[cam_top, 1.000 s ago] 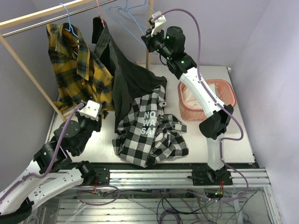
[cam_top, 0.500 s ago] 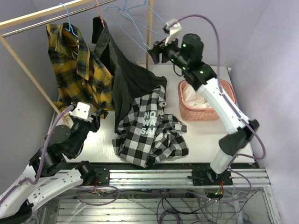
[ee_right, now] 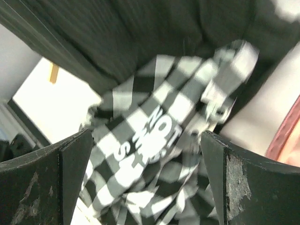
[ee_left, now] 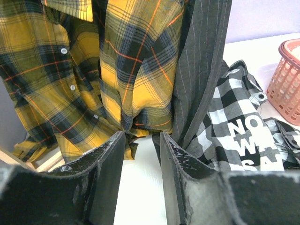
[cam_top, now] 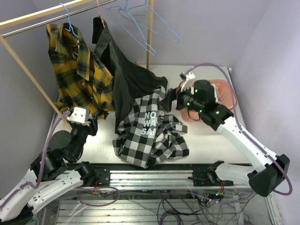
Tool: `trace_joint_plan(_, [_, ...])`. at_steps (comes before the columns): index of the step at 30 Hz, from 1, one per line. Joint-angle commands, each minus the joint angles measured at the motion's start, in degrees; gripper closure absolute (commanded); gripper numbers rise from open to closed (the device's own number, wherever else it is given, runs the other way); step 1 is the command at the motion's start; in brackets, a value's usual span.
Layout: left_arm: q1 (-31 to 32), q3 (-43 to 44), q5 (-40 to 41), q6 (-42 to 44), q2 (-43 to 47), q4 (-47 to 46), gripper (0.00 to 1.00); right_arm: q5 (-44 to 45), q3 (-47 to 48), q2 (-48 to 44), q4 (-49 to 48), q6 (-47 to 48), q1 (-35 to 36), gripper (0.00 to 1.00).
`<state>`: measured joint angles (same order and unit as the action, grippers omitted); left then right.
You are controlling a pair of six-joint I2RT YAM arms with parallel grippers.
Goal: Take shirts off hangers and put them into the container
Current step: Place the hanger at the clothesline, then pick up the shirt from the center of the board.
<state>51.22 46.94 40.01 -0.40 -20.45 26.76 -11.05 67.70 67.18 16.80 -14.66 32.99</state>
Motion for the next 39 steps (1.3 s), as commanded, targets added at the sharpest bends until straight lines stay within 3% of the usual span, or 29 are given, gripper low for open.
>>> trace_joint_plan(1, [0.20, -1.60, 1.24, -1.82, 1.61, 0.16, 0.53, 0.16, -8.16, -3.48, -1.13, -11.55, 4.06, 0.01])
trace_joint_plan(7, [0.25, -1.90, 0.79, -1.81, 0.65, 0.43, 0.54, 14.67, -13.46, -3.18, 4.94, -19.63, 16.36, 0.02])
trace_joint_plan(14, [0.28, -1.93, 0.12, -1.70, 0.22, 0.28, 0.55, 23.01, -22.40, -7.36, 5.06, -34.99, 22.00, 0.00])
trace_joint_plan(19, [0.26, -2.04, 0.03, -2.03, 0.80, 0.31, 0.55, 26.57, -24.32, -5.63, 6.93, -40.29, 24.11, 0.00])
trace_joint_plan(28, [0.20, -2.11, 0.12, -2.12, 1.10, 0.30, 0.55, 20.93, -30.67, -0.58, -8.87, -43.99, 24.24, 0.00])
trace_joint_plan(35, [0.24, -2.28, 0.30, -2.16, 1.66, 0.26, 0.54, 19.93, -26.13, 5.34, -16.35, -40.50, 24.69, 0.00])
trace_joint_plan(39, [0.28, -2.30, 0.36, -2.19, 1.79, 0.27, 0.54, 20.63, -20.04, 12.64, -14.78, -38.62, 24.66, 0.00])
